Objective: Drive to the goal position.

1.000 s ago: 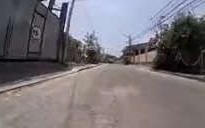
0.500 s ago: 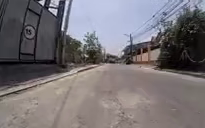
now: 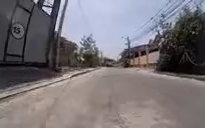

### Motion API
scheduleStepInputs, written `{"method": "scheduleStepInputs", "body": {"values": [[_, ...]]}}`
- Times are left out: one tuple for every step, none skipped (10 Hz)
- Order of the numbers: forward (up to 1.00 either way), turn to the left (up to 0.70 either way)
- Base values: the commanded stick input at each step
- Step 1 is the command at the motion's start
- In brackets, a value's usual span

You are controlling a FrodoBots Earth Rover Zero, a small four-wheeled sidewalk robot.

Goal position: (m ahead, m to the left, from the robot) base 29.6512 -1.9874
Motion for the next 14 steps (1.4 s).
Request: {"method": "scheduleStepInputs", "body": {"values": [[1.00, 0.00], [1.00, 0.00], [1.00, 0.00], [1.00, 0.00], [1.00, 0.00], [1.00, 0.00], [1.00, 0.00], [1.00, 0.00], [1.00, 0.00], [1.00, 0.00], [1.00, 0.00], [1.00, 0.00], [1.00, 0.00], [1.00, 0.00]]}}
